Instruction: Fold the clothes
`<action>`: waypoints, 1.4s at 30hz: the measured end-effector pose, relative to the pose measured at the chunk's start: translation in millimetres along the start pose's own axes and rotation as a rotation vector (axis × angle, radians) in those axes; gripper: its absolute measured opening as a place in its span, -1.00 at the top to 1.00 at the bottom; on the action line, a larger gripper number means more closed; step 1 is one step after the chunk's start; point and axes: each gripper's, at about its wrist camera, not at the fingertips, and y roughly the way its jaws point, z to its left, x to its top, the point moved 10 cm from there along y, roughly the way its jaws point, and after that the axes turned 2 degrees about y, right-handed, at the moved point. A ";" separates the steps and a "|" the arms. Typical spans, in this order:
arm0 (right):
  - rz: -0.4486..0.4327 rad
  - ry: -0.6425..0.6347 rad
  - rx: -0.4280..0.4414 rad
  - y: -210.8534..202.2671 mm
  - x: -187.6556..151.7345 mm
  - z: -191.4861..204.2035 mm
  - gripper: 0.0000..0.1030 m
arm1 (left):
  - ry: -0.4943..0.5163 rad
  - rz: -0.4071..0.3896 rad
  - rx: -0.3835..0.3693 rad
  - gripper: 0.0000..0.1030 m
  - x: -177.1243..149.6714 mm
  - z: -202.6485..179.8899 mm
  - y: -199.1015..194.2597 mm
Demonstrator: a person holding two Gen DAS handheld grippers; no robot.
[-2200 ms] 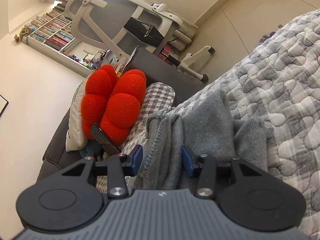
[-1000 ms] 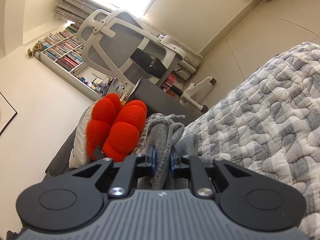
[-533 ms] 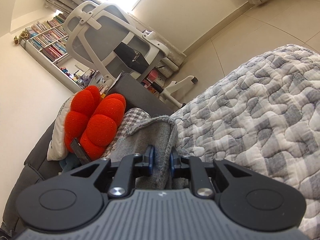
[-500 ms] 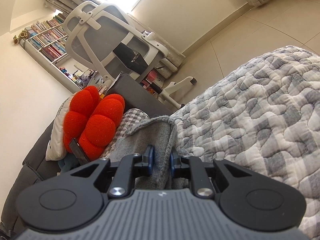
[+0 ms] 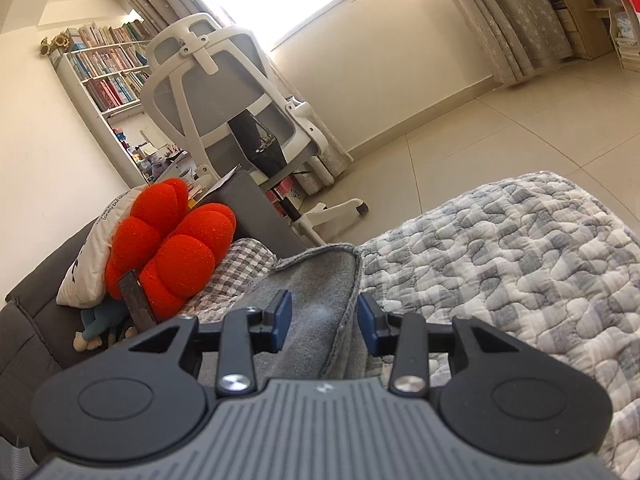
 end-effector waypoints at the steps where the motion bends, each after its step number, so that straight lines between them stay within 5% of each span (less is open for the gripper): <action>1: -0.013 -0.018 -0.003 -3.4 0.0 4.3 0.22 | -0.012 -0.011 0.000 -0.17 1.8 2.6 -4.1; 7: -0.107 -0.176 -0.057 -20.6 -4.4 33.9 0.22 | -0.141 -0.049 0.051 -0.28 -3.0 38.5 -23.8; 11: -0.155 -0.269 -0.077 -18.2 -13.0 54.1 0.22 | -0.245 -0.051 0.096 0.09 -16.3 64.8 -28.5; 20: -0.044 -0.409 -0.191 10.2 -68.6 47.4 0.30 | -0.363 0.045 0.027 0.23 -55.4 63.0 -9.7; 33: 0.006 -0.397 -0.233 1.0 -82.4 41.3 0.30 | -0.393 0.124 0.036 0.21 -63.0 60.6 -8.4; 42: 0.009 -0.288 -0.163 -18.7 -62.0 45.9 0.23 | -0.443 0.083 0.046 -0.06 -44.1 84.7 -23.7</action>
